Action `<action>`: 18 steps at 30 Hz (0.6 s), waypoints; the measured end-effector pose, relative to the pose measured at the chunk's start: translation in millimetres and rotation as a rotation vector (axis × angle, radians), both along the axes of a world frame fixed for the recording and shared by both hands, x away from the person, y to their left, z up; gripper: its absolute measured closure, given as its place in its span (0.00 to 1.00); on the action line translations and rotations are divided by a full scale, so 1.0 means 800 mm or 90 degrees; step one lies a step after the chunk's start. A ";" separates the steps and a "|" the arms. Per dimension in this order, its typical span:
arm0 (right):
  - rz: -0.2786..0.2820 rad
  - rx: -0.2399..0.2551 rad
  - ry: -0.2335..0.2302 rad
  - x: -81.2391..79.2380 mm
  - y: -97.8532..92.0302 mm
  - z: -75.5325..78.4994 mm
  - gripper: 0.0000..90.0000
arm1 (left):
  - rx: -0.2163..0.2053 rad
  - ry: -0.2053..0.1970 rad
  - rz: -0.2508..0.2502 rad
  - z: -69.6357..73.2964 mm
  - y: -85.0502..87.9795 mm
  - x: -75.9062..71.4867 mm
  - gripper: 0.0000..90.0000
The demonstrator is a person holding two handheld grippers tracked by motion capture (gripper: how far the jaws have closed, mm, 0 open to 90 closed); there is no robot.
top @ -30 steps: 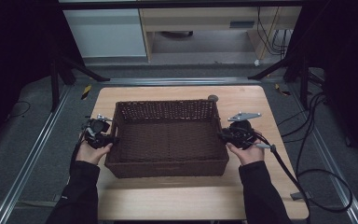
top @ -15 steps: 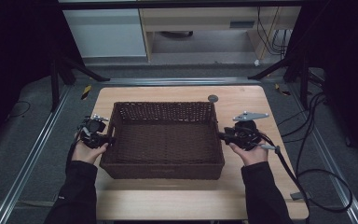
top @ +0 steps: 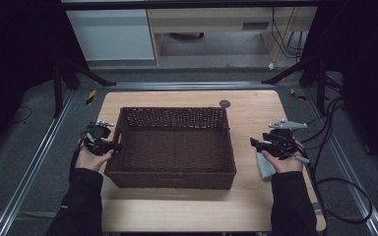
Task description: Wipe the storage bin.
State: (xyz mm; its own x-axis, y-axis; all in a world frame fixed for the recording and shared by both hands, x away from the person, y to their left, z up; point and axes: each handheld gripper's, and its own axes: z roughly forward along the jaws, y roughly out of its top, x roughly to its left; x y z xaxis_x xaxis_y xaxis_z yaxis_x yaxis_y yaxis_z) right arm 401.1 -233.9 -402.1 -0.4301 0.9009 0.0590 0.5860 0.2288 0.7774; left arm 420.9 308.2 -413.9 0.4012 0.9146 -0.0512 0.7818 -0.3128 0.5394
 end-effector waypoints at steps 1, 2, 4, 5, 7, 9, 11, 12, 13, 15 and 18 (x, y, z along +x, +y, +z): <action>-0.005 -0.001 0.003 -0.001 -0.003 -0.002 0.48 | 0.000 0.000 0.001 0.000 0.000 0.000 0.80; -0.006 0.001 0.005 -0.001 -0.006 -0.004 0.47 | 0.001 0.000 0.000 0.000 0.000 0.000 0.80; -0.014 -0.003 0.012 -0.003 -0.012 -0.008 0.46 | 0.005 0.001 -0.002 0.000 -0.001 0.001 0.80; -0.017 -0.005 0.011 -0.005 -0.015 -0.011 0.46 | 0.006 0.001 -0.002 0.001 -0.001 0.001 0.80; -0.024 -0.006 0.017 -0.008 -0.021 -0.016 0.46 | 0.009 0.002 -0.003 0.001 -0.001 0.001 0.80; -0.032 -0.015 0.024 -0.011 -0.027 -0.023 0.45 | 0.009 0.002 -0.003 0.001 -0.002 0.001 0.80; -0.038 -0.017 0.032 -0.014 -0.033 -0.030 0.45 | 0.010 0.002 -0.002 0.001 -0.002 0.001 0.81; -0.042 -0.018 0.035 -0.015 -0.036 -0.034 0.45 | 0.012 0.003 -0.002 0.001 -0.003 0.001 0.81; -0.044 -0.022 0.038 -0.017 -0.038 -0.037 0.45 | 0.012 0.003 -0.002 0.001 -0.003 0.001 0.81; -0.048 -0.027 0.044 -0.019 -0.042 -0.045 0.45 | 0.012 0.003 -0.002 0.001 -0.003 0.001 0.81; -0.048 -0.037 0.054 -0.021 -0.046 -0.057 0.45 | 0.013 0.003 -0.002 0.001 -0.003 0.001 0.81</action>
